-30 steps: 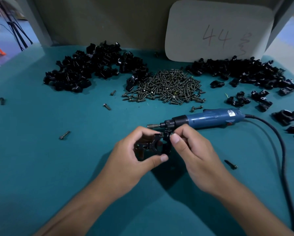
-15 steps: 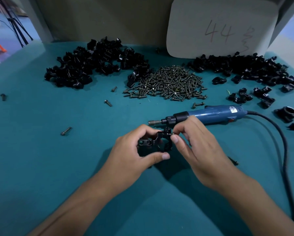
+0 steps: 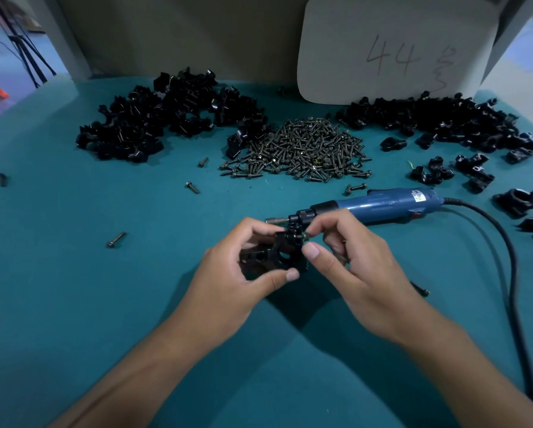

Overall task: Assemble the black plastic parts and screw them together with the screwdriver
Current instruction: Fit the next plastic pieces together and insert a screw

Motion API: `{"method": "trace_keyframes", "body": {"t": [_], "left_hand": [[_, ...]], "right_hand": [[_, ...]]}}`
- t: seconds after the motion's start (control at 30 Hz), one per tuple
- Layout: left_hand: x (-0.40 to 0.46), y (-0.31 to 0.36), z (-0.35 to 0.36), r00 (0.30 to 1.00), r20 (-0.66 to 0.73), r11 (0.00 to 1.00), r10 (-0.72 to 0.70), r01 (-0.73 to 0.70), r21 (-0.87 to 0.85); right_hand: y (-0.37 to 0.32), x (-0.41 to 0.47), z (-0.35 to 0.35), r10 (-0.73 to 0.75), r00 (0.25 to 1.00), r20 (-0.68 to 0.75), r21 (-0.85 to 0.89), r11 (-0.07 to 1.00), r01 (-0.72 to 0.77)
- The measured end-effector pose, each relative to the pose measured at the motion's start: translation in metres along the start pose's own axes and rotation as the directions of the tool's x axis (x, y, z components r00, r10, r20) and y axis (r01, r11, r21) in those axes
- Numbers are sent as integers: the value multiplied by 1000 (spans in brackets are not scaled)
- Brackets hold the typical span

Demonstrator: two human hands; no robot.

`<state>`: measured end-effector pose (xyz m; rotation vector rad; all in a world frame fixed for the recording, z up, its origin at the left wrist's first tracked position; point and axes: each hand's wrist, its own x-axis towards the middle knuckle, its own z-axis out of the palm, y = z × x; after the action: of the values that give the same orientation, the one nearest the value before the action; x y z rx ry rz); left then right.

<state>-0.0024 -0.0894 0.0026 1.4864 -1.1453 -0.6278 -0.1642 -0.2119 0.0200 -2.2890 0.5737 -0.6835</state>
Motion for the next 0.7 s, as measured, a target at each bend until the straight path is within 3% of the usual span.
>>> {"method": "trace_keyframes", "body": {"t": [0.13,0.27,0.4,0.53,0.7], "left_hand": [[-3,5,2,998,-16,994,65,-64,91],[-3,6,2,998,-23,993,57,-54,107],[-4,8,3,998,-27,990,53,-49,134],[-4,6,3,999,-39,993,27,-22,114],[-4,7,3,999,-39,993,32,-28,113]], "right_hand": [[-5,0,1,5,1000,6,25,1000,-5],[-6,-2,1,75,997,23,137,988,-78],[-7,0,1,67,998,12,76,995,-68],[-6,-1,0,111,993,40,179,977,-117],[-4,0,3,67,998,18,85,994,-68]]}}
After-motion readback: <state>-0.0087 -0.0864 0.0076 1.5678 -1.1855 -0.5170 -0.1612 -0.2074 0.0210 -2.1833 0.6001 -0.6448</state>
